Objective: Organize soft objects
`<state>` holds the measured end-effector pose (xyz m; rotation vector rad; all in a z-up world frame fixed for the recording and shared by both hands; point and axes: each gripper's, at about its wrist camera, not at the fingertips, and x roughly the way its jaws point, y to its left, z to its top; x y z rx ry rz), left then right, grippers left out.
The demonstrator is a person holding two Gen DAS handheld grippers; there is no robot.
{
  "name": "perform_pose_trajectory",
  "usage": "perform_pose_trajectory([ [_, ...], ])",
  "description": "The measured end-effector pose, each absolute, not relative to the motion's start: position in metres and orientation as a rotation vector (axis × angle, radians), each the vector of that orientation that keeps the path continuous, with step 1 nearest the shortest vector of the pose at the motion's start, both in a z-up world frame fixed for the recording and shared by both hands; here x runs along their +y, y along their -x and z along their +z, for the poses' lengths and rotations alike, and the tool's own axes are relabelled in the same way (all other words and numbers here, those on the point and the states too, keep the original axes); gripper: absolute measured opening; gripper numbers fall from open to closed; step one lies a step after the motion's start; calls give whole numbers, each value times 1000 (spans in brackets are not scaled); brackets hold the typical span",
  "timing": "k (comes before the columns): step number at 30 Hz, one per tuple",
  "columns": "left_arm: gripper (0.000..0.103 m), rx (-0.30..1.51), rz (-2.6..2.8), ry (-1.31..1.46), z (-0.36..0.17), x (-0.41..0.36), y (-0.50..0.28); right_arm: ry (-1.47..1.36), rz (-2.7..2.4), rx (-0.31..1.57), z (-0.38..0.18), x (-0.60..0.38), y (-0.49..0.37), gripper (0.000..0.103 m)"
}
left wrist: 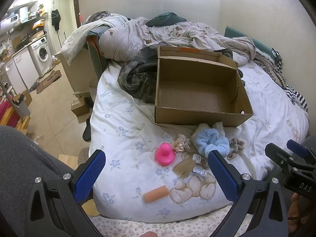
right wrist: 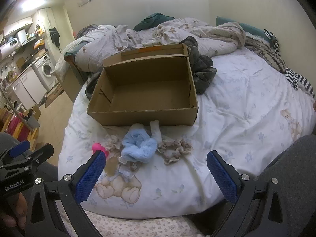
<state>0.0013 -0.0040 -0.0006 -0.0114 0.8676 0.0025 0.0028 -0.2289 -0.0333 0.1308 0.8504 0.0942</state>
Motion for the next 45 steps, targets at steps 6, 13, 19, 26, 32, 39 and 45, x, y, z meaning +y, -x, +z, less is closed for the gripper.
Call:
perform_pose_trajectory([
  [6, 103, 866, 0, 13, -1, -4, -1, -133, 93, 853, -32, -229, -3, 103],
  [13, 103, 865, 2, 10, -1, -4, -1, -130, 94, 854, -33, -228, -3, 103],
  [19, 103, 859, -4, 22, 4, -1, 0, -127, 92, 856, -34, -227, -4, 103],
  [26, 103, 859, -4, 20, 4, -1, 0, -126, 94, 857, -34, -227, -3, 103],
  [32, 103, 859, -5, 22, 5, -1, 0, -128, 93, 858, -35, -227, -3, 103],
  [39, 103, 858, -4, 21, 5, -1, 0, -126, 94, 859, -35, -227, -4, 103],
  [45, 103, 858, -4, 20, 5, -1, 0, -127, 94, 860, -35, -227, -4, 103],
])
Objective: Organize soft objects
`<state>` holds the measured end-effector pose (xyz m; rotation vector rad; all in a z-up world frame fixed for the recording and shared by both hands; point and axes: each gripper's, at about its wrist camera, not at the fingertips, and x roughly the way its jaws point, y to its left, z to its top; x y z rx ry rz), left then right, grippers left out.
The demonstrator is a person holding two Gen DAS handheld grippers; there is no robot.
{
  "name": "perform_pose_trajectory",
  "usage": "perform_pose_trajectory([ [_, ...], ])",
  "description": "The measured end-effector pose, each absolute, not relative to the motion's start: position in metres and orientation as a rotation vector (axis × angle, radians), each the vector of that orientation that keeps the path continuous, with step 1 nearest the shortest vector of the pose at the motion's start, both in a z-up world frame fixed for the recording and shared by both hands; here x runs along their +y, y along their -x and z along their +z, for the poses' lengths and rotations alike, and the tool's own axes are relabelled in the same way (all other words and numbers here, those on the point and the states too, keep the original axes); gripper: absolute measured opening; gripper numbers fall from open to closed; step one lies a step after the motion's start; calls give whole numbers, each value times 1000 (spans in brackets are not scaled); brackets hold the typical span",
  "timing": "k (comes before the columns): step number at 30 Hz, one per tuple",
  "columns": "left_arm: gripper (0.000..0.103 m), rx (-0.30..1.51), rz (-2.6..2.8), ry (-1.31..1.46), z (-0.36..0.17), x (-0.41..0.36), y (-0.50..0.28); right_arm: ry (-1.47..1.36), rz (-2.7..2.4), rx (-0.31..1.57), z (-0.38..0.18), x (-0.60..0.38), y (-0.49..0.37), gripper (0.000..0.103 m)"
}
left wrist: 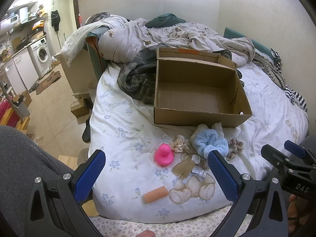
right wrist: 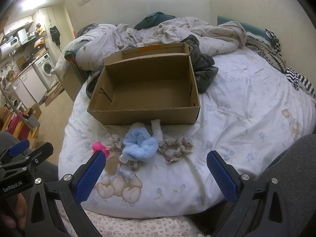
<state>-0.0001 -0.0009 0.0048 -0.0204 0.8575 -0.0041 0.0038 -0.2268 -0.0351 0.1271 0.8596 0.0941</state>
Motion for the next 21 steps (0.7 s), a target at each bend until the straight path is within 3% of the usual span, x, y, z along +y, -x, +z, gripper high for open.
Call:
perform_pose_trajectory([
  [21, 103, 862, 8, 25, 3, 3, 2, -124, 96, 866, -38, -222, -2, 103],
])
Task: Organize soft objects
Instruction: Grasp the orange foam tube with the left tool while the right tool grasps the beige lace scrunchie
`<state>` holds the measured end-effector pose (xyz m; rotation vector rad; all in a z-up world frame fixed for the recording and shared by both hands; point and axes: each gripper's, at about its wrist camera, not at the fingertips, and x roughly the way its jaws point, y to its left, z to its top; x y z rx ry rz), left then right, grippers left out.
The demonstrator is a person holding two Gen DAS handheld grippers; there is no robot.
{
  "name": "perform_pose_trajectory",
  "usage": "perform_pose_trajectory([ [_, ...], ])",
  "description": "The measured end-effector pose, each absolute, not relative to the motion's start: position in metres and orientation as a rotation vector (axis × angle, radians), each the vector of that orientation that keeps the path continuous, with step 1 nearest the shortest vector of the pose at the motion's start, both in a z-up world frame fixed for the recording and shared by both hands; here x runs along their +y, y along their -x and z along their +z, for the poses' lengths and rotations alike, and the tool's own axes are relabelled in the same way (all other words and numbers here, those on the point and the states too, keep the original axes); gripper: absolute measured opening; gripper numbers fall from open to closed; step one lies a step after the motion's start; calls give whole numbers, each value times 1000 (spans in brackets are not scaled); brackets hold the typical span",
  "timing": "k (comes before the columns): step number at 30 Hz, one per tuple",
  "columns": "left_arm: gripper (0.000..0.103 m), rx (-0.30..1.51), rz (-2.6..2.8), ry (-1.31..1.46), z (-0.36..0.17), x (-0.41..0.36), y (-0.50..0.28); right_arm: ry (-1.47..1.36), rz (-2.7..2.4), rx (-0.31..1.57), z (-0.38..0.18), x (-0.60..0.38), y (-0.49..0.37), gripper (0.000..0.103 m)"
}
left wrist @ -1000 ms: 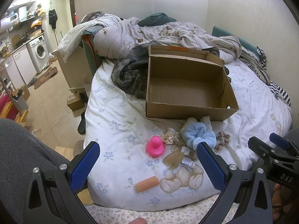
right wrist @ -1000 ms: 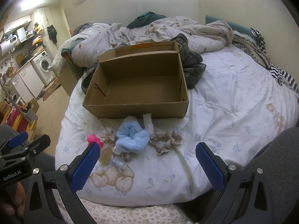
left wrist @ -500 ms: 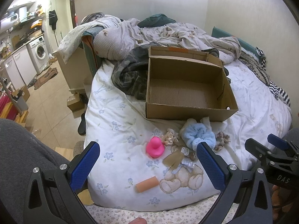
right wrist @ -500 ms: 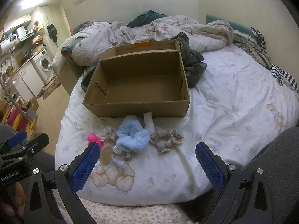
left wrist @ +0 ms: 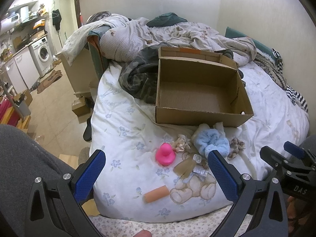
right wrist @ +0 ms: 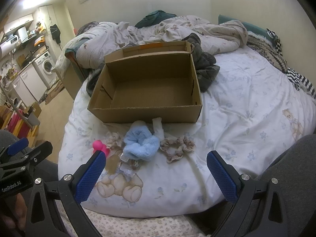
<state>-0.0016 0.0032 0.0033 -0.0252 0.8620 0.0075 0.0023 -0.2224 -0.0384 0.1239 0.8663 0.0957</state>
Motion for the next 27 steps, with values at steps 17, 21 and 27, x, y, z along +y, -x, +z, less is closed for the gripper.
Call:
perform_pose_trajectory([
  [17, 86, 1337, 37, 171, -80, 15, -49, -214, 103, 1054, -54, -242, -48, 103],
  [21, 80, 1483, 81, 196, -124, 14, -57, -248, 104, 1095, -64, -246, -59, 103],
  [27, 64, 1583, 119, 212, -162, 15, -62, -285, 117, 1142, -81, -247, -67, 103],
])
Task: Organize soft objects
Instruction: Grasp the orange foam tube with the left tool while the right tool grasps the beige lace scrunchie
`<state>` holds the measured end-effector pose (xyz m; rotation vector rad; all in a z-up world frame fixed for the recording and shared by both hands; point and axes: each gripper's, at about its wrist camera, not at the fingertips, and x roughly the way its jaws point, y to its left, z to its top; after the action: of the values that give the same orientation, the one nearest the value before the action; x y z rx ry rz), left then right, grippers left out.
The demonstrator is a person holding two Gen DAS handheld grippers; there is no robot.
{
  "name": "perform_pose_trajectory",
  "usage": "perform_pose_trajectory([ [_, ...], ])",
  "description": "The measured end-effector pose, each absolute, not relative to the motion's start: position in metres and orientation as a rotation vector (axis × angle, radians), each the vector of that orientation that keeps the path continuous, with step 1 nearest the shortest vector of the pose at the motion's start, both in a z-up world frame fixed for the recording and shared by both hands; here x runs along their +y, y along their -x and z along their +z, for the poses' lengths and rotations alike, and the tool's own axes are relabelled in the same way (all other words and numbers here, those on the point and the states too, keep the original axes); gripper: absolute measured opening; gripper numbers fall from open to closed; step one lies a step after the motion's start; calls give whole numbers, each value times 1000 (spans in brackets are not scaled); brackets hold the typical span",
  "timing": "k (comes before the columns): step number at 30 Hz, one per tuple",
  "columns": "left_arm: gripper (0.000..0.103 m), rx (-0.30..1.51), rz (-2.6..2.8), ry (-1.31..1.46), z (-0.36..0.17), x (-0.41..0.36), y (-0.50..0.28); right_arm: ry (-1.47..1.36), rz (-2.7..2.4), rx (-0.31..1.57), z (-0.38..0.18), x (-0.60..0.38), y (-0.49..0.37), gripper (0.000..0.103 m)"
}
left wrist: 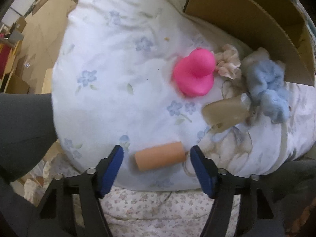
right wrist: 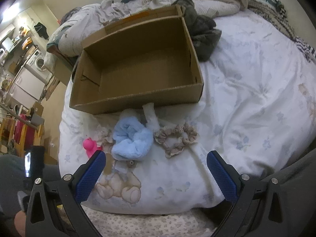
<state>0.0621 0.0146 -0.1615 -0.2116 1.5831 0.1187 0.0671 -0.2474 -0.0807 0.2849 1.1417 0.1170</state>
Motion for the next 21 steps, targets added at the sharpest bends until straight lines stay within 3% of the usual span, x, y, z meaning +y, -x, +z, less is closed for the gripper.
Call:
perform_pose_trajectory([
  [5, 36, 1580, 118, 213, -174, 12, -64, -321, 119, 1166, -89, -251, -71, 103],
  [6, 25, 1574, 101, 216, -173, 11, -64, -327, 119, 1169, -89, -252, -72, 103],
  [7, 5, 1574, 77, 223, -173, 10, -63, -331, 117, 1170, -91, -253, -72, 103],
  [11, 5, 1557, 31, 264, -167, 8, -60, -364, 115, 1182, -93, -259, -76, 103],
  [21, 4, 1420, -85, 188, -86, -9, -78, -521, 38, 1274, -106, -303, -105, 103],
])
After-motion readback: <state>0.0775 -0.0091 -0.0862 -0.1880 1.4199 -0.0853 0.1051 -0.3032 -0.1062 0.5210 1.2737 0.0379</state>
